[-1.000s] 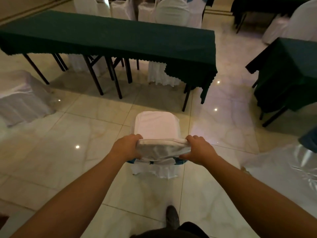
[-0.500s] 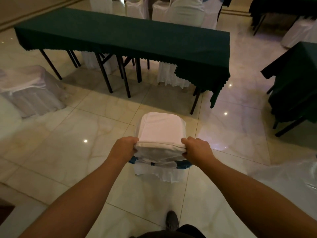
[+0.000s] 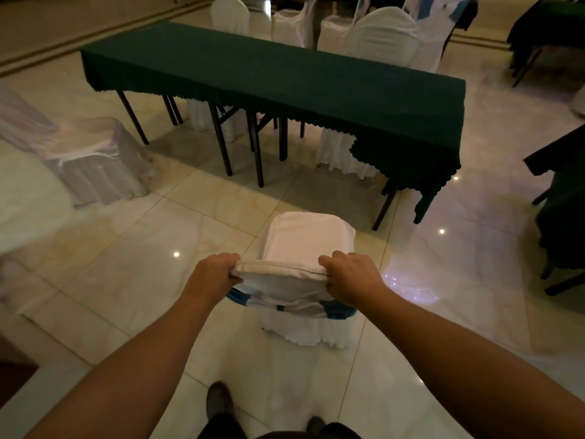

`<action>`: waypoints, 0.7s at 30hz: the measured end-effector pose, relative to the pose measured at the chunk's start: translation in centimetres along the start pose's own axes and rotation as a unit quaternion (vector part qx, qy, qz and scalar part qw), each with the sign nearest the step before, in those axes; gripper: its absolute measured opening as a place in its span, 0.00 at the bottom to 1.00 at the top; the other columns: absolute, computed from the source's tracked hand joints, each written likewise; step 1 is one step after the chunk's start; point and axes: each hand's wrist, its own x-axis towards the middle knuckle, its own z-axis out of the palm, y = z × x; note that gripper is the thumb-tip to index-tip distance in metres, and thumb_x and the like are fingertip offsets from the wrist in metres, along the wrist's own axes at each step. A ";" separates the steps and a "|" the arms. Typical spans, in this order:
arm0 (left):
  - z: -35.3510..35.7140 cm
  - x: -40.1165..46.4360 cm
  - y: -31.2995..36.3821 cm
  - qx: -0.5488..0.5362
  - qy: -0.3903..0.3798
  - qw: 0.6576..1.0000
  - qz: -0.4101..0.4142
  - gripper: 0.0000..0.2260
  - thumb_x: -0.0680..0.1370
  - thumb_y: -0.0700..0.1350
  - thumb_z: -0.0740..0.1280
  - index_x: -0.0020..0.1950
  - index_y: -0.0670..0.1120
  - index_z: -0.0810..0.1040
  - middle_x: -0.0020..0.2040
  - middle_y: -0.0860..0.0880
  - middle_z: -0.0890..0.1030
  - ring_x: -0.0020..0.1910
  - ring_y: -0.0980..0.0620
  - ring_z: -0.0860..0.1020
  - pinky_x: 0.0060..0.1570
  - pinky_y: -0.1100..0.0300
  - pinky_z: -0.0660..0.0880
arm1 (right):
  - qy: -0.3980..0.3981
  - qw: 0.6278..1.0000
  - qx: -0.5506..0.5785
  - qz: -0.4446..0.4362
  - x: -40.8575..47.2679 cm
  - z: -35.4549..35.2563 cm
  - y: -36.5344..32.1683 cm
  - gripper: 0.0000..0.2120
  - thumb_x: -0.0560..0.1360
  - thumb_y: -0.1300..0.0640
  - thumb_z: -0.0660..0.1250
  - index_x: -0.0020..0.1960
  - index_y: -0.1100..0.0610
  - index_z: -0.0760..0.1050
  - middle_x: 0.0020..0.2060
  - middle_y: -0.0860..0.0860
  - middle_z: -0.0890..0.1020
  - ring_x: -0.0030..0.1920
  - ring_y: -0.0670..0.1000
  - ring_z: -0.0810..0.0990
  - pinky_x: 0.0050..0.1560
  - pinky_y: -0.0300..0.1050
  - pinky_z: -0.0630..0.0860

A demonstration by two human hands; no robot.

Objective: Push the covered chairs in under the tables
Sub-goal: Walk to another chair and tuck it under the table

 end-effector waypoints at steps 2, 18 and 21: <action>-0.1 1.4 -0.8 -0.017 0.009 1.000 0.011 0.08 0.68 0.40 0.77 0.41 0.43 0.79 0.37 0.47 0.80 0.34 0.48 0.76 0.35 0.58 0.73 | 0.004 1.000 -0.008 0.002 1.8 -0.1 0.1 0.16 0.74 0.49 0.73 0.59 0.48 0.75 0.44 0.51 0.80 0.35 0.50 0.70 0.37 0.44 0.69; -5.4 21.6 -12.7 -0.052 0.002 0.990 0.132 0.08 0.72 0.44 0.74 0.46 0.41 0.81 0.43 0.43 0.82 0.41 0.42 0.79 0.40 0.53 0.73 | -0.013 0.993 -0.054 0.109 21.0 -3.3 -2.5 0.20 0.72 0.44 0.75 0.61 0.45 0.74 0.43 0.49 0.78 0.36 0.48 0.71 0.37 0.41 0.67; -6.4 25.7 -14.2 -0.056 -0.001 0.988 0.142 0.07 0.72 0.44 0.74 0.47 0.42 0.81 0.43 0.43 0.82 0.41 0.42 0.79 0.42 0.52 0.75 | -0.022 0.991 -0.043 0.128 24.8 -4.4 -2.6 0.20 0.73 0.45 0.74 0.62 0.45 0.73 0.44 0.49 0.78 0.38 0.49 0.73 0.40 0.42 0.71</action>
